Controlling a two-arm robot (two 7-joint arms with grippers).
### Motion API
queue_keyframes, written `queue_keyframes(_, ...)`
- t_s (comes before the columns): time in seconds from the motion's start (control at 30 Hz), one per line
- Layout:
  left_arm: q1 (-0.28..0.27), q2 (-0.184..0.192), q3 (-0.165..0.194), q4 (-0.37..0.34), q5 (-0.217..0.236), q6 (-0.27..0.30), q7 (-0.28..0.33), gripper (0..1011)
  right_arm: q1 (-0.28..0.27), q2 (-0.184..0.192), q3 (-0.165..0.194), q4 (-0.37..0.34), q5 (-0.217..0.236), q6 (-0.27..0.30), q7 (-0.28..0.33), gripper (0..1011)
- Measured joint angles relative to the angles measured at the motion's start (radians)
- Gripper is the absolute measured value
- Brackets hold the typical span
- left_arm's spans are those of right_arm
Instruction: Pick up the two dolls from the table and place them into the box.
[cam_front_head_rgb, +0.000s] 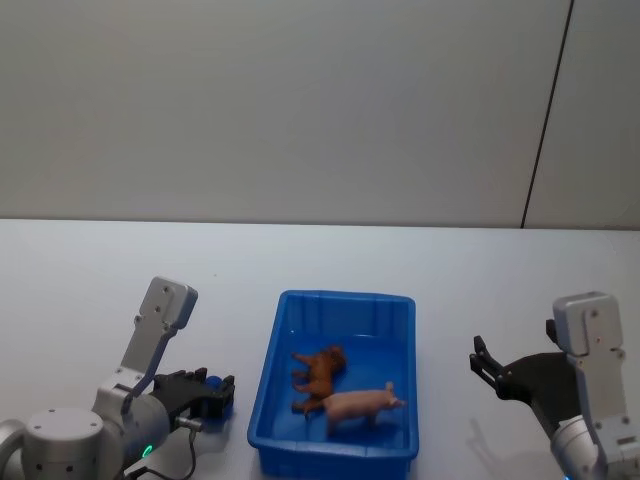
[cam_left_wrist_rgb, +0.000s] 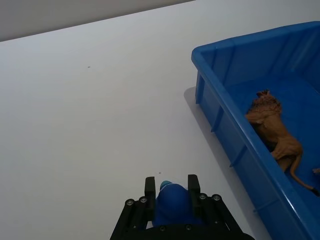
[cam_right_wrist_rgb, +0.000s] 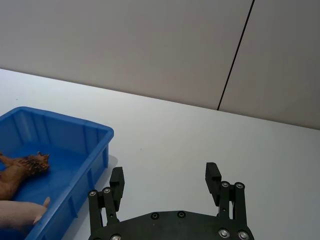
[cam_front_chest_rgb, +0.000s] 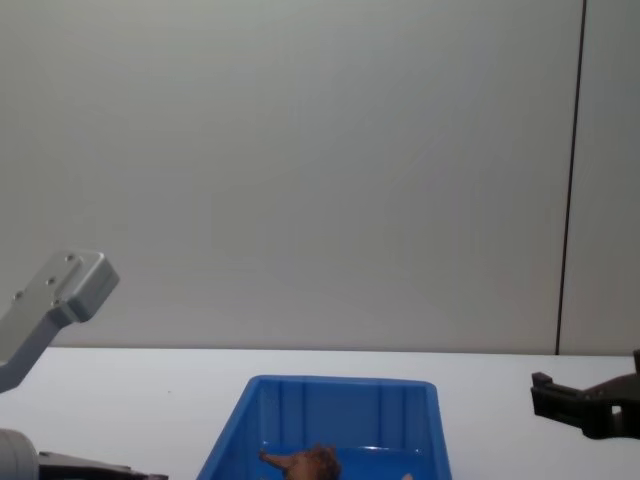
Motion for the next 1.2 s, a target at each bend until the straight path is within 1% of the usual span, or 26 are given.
queue_keyframes(0.1,0.0,-0.001,0.0,0.0,0.001,0.004,0.0,336,0.0,0.0,0.0,0.0,0.0,0.0,0.0,1001)
queue_keyframes(0.13,0.0,-0.001,0.0,0.0,0.001,0.006,0.0,327,0.0,0.0,0.0,0.0,0.0,0.0,0.0,1001)
queue_keyframes(0.17,0.0,-0.002,0.0,0.0,0.001,0.007,0.0,288,0.0,0.0,0.0,0.0,0.0,0.0,0.0,1001)
queue_keyframes(0.37,0.0,-0.003,0.0,-0.003,0.003,0.011,0.001,240,0.0,0.0,0.0,0.0,0.0,0.0,0.0,1001)
queue_keyframes(0.53,0.001,-0.004,-0.001,-0.012,0.007,0.007,0.005,219,0.0,0.0,0.0,0.0,0.0,0.0,0.0,1001)
queue_keyframes(0.77,0.001,-0.003,-0.004,-0.042,0.022,-0.017,0.009,176,0.0,0.0,0.0,0.0,0.0,0.0,0.0,1001)
queue_keyframes(0.97,-0.008,-0.001,-0.008,-0.078,0.049,-0.045,0.005,148,0.0,0.0,0.0,0.0,0.0,0.0,0.0,1001)
queue_keyframes(1.2,-0.029,-0.002,-0.01,-0.109,0.082,-0.088,-0.037,109,0.0,0.0,0.0,0.0,0.0,0.0,0.0,1001)
